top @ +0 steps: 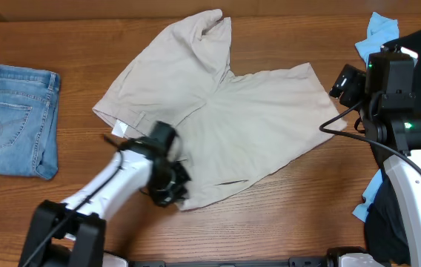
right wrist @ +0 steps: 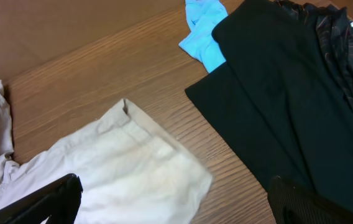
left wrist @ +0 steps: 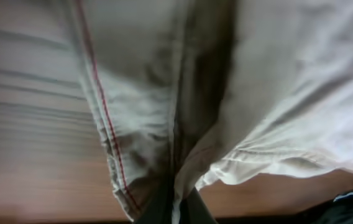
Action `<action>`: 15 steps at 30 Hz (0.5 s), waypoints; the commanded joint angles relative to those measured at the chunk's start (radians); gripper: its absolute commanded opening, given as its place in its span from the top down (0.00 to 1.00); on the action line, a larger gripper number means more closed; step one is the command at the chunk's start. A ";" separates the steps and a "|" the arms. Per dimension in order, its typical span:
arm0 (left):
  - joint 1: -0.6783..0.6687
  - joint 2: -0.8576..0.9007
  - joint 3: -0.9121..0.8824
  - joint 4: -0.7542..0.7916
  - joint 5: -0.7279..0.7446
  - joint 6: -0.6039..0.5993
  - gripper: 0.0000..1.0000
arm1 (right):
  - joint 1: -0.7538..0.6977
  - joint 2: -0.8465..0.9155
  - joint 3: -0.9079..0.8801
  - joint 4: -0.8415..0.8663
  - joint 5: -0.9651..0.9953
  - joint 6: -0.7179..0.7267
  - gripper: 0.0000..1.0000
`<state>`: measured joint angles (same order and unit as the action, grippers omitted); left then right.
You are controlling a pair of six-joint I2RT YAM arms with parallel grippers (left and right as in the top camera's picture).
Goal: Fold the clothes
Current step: 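Pull the shorts edge down-left with the left gripper to spread them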
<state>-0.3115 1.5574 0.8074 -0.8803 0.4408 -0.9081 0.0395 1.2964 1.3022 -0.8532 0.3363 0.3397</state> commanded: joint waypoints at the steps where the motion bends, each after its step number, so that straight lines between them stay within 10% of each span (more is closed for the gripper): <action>1: 0.187 -0.015 -0.003 -0.095 -0.082 0.216 0.96 | -0.003 -0.027 0.012 0.005 0.000 -0.007 0.00; 15: 0.829 -0.015 0.030 -0.057 -0.172 0.522 0.96 | -0.003 -0.026 0.011 -0.041 -0.047 -0.006 0.00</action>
<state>0.4377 1.5574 0.8085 -0.9424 0.3054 -0.4793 0.0399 1.2964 1.3022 -0.8852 0.3134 0.3378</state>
